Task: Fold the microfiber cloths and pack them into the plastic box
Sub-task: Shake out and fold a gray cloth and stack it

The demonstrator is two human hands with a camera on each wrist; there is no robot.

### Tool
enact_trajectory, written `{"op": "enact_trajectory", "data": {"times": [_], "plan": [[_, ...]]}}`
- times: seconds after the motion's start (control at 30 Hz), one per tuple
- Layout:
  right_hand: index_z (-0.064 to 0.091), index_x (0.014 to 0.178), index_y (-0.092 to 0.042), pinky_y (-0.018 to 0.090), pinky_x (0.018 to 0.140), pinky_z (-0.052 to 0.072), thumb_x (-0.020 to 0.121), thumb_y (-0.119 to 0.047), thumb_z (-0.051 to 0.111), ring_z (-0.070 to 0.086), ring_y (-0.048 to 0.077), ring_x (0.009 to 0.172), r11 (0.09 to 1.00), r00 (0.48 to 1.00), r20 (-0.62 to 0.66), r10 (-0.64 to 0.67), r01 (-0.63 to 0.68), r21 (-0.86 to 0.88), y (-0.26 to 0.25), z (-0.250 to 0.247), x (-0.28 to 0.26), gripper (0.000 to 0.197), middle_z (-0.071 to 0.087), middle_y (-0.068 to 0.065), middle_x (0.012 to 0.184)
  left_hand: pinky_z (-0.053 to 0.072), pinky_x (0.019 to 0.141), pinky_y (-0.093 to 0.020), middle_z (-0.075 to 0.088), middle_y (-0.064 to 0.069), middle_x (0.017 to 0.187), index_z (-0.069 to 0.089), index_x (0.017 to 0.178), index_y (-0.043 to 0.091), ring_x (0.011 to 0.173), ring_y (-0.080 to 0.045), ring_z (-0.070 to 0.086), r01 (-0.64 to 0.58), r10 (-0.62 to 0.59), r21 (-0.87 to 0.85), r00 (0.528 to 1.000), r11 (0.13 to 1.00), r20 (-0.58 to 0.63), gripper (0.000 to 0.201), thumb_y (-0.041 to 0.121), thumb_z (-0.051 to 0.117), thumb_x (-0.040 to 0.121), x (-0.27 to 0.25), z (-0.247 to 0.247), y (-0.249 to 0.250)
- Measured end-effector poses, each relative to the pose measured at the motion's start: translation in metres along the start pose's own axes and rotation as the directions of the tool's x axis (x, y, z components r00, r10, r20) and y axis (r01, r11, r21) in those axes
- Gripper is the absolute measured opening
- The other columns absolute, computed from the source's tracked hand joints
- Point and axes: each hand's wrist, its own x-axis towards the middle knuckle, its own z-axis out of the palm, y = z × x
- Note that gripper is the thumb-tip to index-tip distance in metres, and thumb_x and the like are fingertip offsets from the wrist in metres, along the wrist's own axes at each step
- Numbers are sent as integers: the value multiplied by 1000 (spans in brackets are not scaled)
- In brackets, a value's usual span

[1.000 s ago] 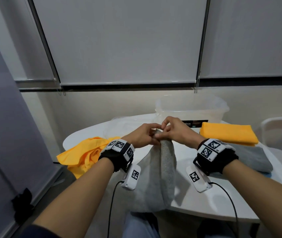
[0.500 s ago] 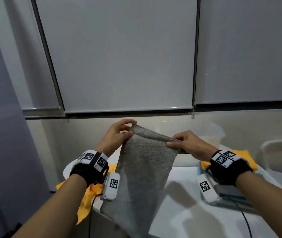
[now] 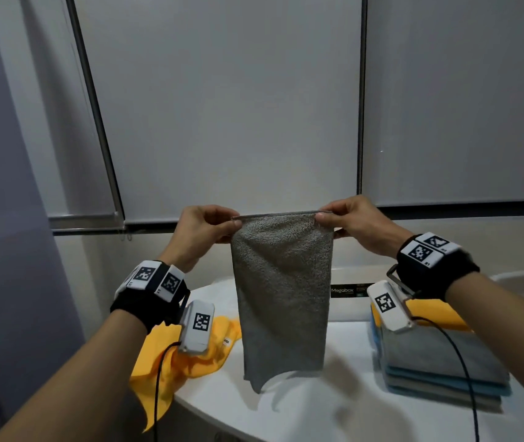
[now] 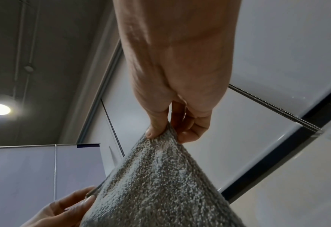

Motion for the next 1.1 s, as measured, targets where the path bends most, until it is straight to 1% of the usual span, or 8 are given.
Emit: {"op": "enact_trajectory", "data": {"times": [0.17,0.37,0.6,0.77,0.83,0.9,0.97,1.1], "plan": [[72,99,4,25,64,54,81,-6,77,63,18,74,999,1000,-14,-18,18,-33,-28,-15,-6,22,68,16,86,62,72,-32,74,-24,92,72,103,-2,79,-27,70,-66,66,33,998,997,21,18,0,73,86,-5,-2,19],[72,93,8,19,58,53,78,-2,79,64,12,63,986,991,30,-130,132,-103,-67,-31,-6,19,71,11,74,63,73,-43,72,-27,94,72,103,-5,78,-31,71,-97,96,-21,995,995,-12,20,2,74,85,-5,-9,39],[70,88,8,25,58,51,80,-6,79,63,12,60,976,997,49,54,-43,-212,1,-13,-5,18,70,10,69,63,72,-33,73,-26,90,74,97,-5,79,-30,70,41,-46,171,999,984,23,19,-6,78,79,-2,7,-26],[62,97,17,34,72,54,86,-5,73,62,26,77,984,999,-25,33,-37,-172,-4,-11,4,27,65,24,86,63,77,-39,72,-25,86,74,92,-6,75,-27,70,31,-25,154,999,988,-39,13,-8,77,79,12,11,-20],[61,103,8,40,82,57,92,-7,67,64,30,85,996,999,-40,10,-13,-88,-19,-14,6,19,64,27,94,62,77,-36,73,-19,83,72,88,-1,73,-24,71,-22,24,71,999,997,-37,9,-8,74,81,17,7,-4],[60,102,-1,41,83,59,95,-11,64,68,29,87,1000,1000,-20,-7,6,-28,-27,-17,2,13,68,24,97,61,78,-34,72,-16,84,70,86,4,74,-23,71,-56,56,-17,998,998,7,11,-7,72,83,12,3,7],[59,102,-5,35,76,60,96,-13,63,68,25,84,1000,999,32,13,-13,-3,-23,-15,-9,11,68,20,93,59,84,-35,70,-16,85,67,86,6,78,-23,68,-47,51,-50,995,998,84,13,-7,69,86,-3,1,5],[61,94,-7,28,60,54,93,-10,66,61,21,73,990,975,172,138,-134,-35,22,-1,-50,6,63,16,82,60,79,-37,65,-17,77,58,91,2,77,-27,64,141,-123,-35,940,989,317,12,-9,62,90,-55,2,-38]]}}
